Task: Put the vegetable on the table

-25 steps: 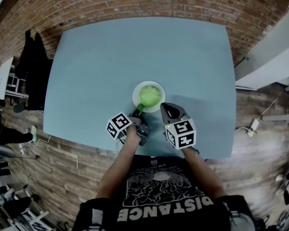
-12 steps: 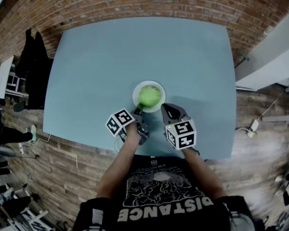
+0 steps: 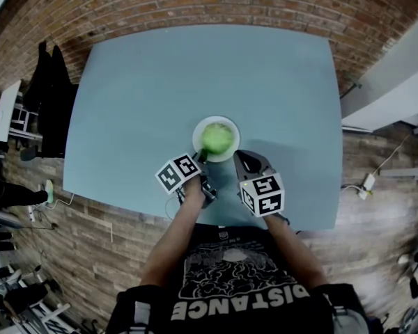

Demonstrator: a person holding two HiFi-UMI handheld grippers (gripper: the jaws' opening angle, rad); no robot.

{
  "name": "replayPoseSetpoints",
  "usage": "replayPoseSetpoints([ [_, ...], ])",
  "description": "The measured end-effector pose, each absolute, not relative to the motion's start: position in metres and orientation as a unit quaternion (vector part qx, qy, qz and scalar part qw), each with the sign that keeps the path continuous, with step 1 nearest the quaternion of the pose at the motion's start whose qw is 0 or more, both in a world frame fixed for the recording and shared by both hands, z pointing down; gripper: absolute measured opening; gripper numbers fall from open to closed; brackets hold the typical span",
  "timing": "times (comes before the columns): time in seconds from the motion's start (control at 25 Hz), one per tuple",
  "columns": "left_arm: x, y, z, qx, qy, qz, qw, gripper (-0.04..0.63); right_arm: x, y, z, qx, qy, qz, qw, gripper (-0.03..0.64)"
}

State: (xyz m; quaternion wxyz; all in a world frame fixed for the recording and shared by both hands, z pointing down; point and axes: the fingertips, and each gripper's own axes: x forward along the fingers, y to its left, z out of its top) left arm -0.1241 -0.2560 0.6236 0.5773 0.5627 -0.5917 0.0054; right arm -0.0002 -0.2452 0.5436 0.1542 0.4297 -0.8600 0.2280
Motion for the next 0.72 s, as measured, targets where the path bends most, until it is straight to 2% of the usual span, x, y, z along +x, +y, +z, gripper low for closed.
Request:
replayPoseSetpoints([
  [0.72, -0.1242, -0.2519, 0.6248, 0.556, -0.62, 0.112, 0.542, 0.065, -0.0027, -0.2398, 0.5472, 0.41, -0.87, 0.225, 0.159, 0.009],
])
